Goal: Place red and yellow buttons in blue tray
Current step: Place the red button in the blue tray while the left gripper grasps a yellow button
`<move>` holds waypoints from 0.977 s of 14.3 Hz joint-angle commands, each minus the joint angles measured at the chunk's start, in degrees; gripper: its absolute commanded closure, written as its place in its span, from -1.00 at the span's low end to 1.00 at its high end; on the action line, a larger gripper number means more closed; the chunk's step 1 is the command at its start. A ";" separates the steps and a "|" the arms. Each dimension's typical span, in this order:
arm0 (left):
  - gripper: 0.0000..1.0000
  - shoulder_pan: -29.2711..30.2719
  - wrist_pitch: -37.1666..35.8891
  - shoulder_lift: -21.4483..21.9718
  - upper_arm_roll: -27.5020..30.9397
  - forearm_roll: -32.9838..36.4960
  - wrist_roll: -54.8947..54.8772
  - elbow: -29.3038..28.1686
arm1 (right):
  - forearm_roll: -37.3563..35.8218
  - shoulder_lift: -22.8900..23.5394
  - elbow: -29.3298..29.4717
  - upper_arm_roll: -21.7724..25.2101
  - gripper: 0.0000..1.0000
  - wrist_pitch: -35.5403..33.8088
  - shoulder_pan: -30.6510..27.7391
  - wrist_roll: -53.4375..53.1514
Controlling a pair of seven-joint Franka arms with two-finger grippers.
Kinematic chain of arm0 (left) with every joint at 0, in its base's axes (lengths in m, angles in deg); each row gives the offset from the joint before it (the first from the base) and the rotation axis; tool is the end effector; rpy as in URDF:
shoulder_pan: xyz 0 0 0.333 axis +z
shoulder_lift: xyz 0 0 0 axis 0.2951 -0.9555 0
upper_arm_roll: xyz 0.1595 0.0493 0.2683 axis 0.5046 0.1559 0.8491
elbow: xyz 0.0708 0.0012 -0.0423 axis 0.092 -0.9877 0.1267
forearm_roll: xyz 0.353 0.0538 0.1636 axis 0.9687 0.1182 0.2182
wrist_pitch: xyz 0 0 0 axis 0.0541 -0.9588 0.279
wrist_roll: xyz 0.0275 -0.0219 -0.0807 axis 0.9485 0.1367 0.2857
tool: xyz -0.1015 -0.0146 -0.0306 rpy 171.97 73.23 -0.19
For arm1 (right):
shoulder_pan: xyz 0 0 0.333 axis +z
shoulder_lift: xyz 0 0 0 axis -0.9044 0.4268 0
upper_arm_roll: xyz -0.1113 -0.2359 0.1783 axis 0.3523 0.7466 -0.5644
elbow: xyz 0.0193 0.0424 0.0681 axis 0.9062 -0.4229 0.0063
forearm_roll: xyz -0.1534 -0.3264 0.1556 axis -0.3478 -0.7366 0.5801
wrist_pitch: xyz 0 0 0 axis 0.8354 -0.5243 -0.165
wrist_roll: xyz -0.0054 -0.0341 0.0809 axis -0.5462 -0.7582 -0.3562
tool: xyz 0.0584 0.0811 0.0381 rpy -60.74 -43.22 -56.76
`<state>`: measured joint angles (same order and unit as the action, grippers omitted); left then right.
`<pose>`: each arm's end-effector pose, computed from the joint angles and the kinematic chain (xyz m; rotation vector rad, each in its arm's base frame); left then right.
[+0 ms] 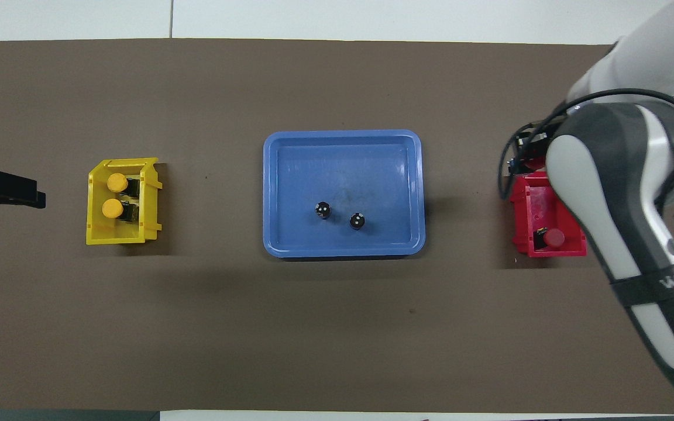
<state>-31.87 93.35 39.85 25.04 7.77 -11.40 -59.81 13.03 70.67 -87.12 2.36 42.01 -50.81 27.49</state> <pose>0.5167 -0.0286 0.5765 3.0915 -0.0096 -0.0218 0.6199 0.1354 0.4962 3.1304 0.1822 -0.1107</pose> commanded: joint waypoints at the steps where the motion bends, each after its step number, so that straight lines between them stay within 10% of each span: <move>1: -0.94 -1.21 8.90 5.21 -2.02 0.94 2.33 -12.39 | -0.55 7.71 8.64 0.18 0.94 0.38 5.56 -8.47; 6: -0.94 -1.21 18.48 3.20 -2.02 0.85 -0.56 -20.05 | -0.28 17.66 13.60 0.01 0.91 7.82 10.50 -16.66; 14: -0.90 -0.59 30.44 -7.52 -1.93 0.85 -2.41 -19.71 | 0.16 17.94 5.79 -0.26 0.76 16.80 12.69 -17.64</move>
<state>-33.11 120.72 34.06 22.92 7.80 -12.40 -79.72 12.96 89.99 -77.67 2.28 55.94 -38.66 11.18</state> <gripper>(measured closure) 0.040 0.586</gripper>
